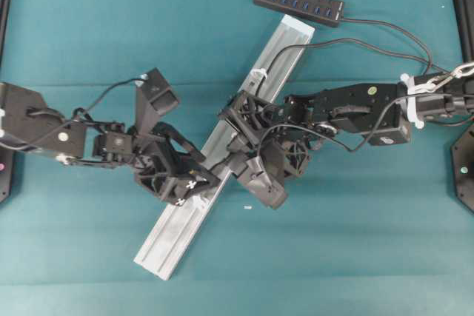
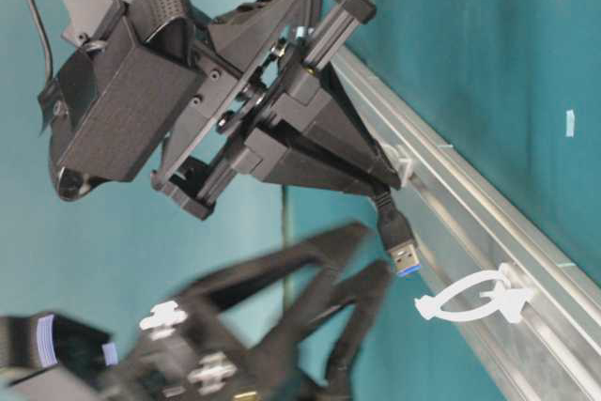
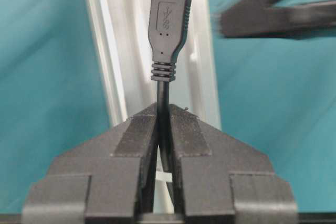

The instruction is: Pass the USB cable through three rings with both arms.

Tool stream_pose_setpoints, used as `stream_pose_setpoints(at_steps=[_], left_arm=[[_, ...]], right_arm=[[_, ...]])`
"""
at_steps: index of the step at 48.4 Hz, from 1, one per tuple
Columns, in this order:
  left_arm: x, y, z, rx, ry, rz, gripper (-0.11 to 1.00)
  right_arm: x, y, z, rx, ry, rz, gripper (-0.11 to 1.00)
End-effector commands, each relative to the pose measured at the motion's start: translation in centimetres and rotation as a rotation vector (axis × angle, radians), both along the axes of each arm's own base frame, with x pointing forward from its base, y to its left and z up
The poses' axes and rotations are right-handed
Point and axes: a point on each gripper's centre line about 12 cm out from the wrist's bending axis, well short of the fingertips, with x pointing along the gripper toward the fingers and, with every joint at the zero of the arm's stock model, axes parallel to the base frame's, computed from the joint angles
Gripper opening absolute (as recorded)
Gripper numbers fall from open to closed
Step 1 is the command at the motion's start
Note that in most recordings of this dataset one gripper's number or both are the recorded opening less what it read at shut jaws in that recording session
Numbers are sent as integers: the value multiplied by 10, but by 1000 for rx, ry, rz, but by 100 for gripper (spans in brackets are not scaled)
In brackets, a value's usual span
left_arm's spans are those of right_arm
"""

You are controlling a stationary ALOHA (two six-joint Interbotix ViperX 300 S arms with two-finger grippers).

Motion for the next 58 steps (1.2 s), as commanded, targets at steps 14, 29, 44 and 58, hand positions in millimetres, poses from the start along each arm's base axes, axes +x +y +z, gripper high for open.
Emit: stream_pose_setpoints(at_steps=[14, 29, 44, 58], left_arm=[[-36, -30, 49, 2, -34, -96, 87], [-66, -50, 42, 25, 135, -170, 87], [-69, -62, 39, 19, 138, -206, 86], [-70, -65, 25, 15, 156, -212, 86]], right_arm=[[8, 9, -1, -14, -2, 43, 9], [10, 20, -2, -15, -2, 70, 9], [16, 21, -2, -17, -10, 73, 9], [22, 30, -2, -15, -13, 93, 9]])
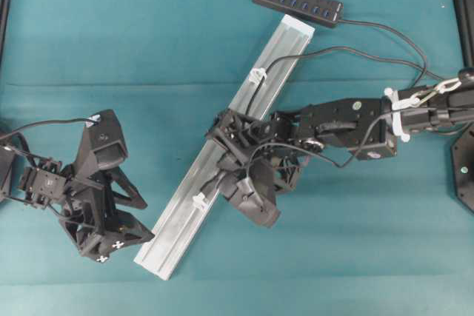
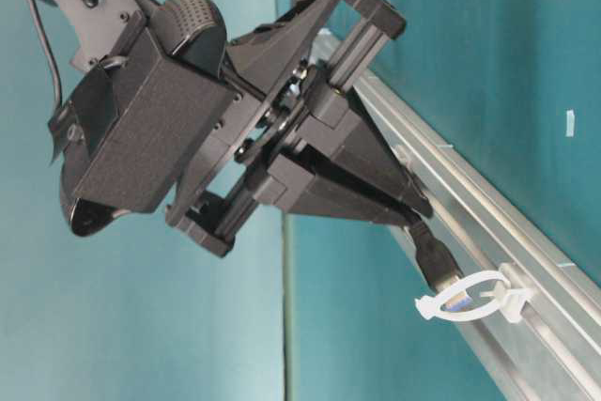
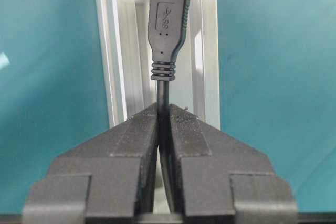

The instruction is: Pass the USB cable through three rings with both arms.

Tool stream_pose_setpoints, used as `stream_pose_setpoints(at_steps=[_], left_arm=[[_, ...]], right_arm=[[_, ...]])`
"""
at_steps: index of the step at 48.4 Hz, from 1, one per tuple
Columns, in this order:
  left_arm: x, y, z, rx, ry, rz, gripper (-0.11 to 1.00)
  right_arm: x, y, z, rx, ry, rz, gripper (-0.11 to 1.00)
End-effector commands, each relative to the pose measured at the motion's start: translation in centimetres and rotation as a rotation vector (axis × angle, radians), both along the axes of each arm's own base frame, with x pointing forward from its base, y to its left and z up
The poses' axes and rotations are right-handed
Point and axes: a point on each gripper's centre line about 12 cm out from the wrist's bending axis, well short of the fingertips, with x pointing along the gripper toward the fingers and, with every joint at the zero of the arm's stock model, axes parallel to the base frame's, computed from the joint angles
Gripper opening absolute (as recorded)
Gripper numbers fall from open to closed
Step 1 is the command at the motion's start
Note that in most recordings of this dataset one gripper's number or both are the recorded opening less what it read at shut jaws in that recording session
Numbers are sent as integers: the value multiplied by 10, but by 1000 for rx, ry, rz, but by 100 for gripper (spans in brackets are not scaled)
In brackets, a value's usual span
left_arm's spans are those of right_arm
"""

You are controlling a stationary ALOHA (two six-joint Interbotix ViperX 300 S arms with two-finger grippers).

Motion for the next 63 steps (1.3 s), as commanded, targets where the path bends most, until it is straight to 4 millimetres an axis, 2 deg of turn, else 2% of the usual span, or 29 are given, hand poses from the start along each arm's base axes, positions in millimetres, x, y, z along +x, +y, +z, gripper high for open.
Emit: stream_pose_setpoints(at_steps=[1, 16, 28, 35, 50, 59, 63], left_arm=[[3, -2, -3, -6, -17, -2, 86], [19, -7, -27, -33, -61, 4, 86], [30, -9, -32, -34, -61, 6, 86], [32, -4, -34, -37, -73, 21, 87], [50, 24, -38, -53, -160, 111, 86], [61, 24, -52, -63, -180, 118, 86], [65, 24, -52, -70, -183, 122, 86]], right_arm=[[4, 6, 1, -4, -8, 17, 9], [10, 15, 0, 2, -18, 29, 9], [19, 24, 0, 3, -24, 49, 9], [20, 29, 0, 4, -26, 60, 9], [18, 32, -3, 8, -15, 63, 9], [18, 32, -2, 19, -18, 49, 9], [18, 32, -2, 25, -18, 41, 9]])
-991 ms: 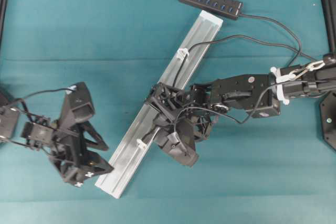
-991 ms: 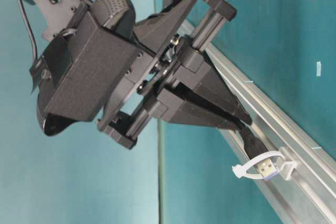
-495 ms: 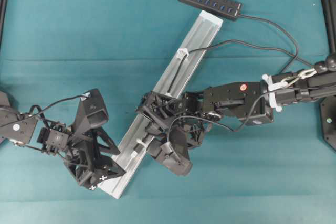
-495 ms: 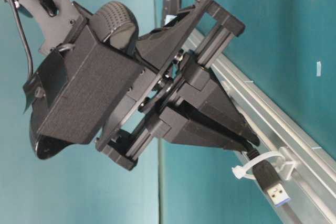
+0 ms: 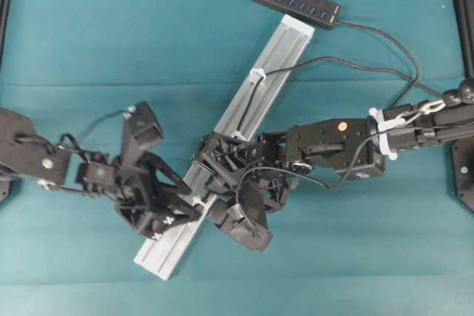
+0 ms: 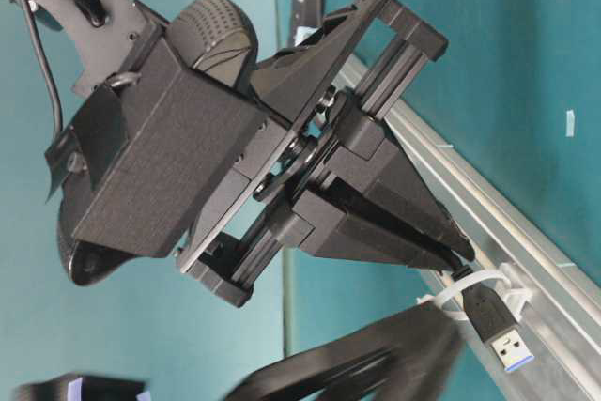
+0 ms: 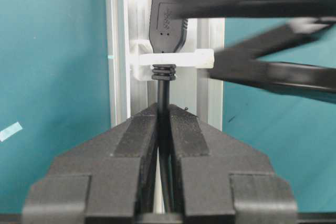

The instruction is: Pass the USB cable through three rings with both arms.

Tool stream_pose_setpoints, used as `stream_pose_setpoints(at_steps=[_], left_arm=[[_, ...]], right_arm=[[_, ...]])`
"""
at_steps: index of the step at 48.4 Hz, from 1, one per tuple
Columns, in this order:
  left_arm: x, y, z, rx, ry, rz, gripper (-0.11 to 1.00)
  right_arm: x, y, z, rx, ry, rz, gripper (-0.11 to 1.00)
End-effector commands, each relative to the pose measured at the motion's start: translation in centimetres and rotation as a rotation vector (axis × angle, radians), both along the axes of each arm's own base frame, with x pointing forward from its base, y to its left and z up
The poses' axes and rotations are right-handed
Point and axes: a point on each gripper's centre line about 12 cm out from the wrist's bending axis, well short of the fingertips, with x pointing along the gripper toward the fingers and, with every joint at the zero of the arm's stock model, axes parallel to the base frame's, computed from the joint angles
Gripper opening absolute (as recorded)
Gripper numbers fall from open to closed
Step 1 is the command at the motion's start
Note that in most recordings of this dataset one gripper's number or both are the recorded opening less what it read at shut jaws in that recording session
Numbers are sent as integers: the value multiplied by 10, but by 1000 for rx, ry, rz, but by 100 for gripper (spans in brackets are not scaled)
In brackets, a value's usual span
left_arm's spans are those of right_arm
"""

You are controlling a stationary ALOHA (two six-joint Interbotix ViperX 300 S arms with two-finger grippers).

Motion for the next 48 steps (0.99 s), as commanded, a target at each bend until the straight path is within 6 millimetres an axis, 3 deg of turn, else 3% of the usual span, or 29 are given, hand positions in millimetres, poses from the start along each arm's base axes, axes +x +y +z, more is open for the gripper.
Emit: stream_pose_setpoints(at_steps=[1, 22, 34, 48], left_arm=[[10, -1, 8, -10, -37, 3, 86], [-7, -14, -3, -95, 15, 15, 83], [4, -20, 7, -108, -39, 1, 80], [4, -20, -4, -101, 0, 4, 72]], right_arm=[[2, 4, 1, 14, -7, -9, 9], [2, 1, 0, 19, -5, -23, 9], [1, 0, 0, 20, -3, -26, 9], [1, 0, 0, 21, -3, -27, 9]])
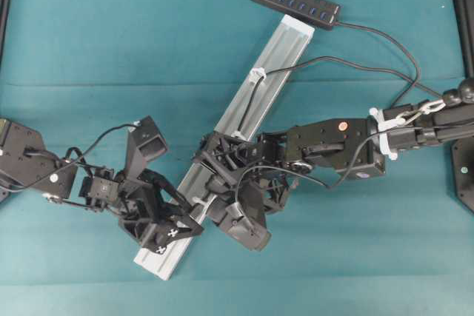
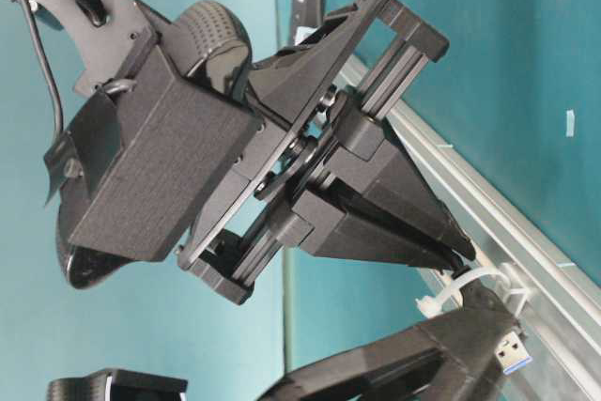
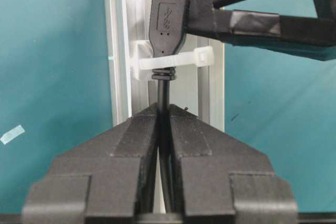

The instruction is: Pass the USB cable through three rings with both arms.

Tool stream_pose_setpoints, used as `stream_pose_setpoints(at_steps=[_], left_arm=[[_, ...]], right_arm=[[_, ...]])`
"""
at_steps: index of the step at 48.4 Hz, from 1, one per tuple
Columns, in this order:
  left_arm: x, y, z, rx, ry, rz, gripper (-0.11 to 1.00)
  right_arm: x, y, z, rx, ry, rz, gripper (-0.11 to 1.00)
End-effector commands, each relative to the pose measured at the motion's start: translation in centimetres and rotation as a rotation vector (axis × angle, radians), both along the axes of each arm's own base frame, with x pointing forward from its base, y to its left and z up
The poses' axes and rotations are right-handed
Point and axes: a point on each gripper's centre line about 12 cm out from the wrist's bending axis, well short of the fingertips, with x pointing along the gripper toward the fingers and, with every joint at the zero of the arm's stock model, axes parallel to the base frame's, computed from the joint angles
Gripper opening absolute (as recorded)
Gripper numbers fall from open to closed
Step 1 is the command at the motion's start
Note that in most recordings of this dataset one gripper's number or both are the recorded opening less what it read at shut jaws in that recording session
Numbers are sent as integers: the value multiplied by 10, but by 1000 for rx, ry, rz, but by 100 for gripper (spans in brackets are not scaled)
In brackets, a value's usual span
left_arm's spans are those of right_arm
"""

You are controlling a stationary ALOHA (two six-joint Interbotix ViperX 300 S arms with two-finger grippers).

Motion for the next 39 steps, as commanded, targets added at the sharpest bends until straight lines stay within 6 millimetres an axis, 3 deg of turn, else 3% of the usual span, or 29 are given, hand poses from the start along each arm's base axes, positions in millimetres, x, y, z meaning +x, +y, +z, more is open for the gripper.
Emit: stream_pose_setpoints(at_steps=[1, 13, 20, 24, 35, 39], left_arm=[[5, -1, 2, -1, -11, -1, 72], [9, -2, -6, 2, 7, -1, 71], [8, -2, -6, 3, 9, -1, 65], [9, -2, -5, 2, 7, -1, 55], [10, -2, -5, 2, 4, -1, 12], [11, -2, -4, 2, 3, -1, 10]], right_arm=[[2, 1, 0, 10, -6, -11, 9], [2, 1, 0, 10, -5, -11, 9], [1, 2, 1, 12, -3, -11, 9], [1, 2, 1, 10, -3, -9, 9], [1, 2, 0, 11, 0, -10, 9], [1, 2, 0, 11, 0, -10, 9]])
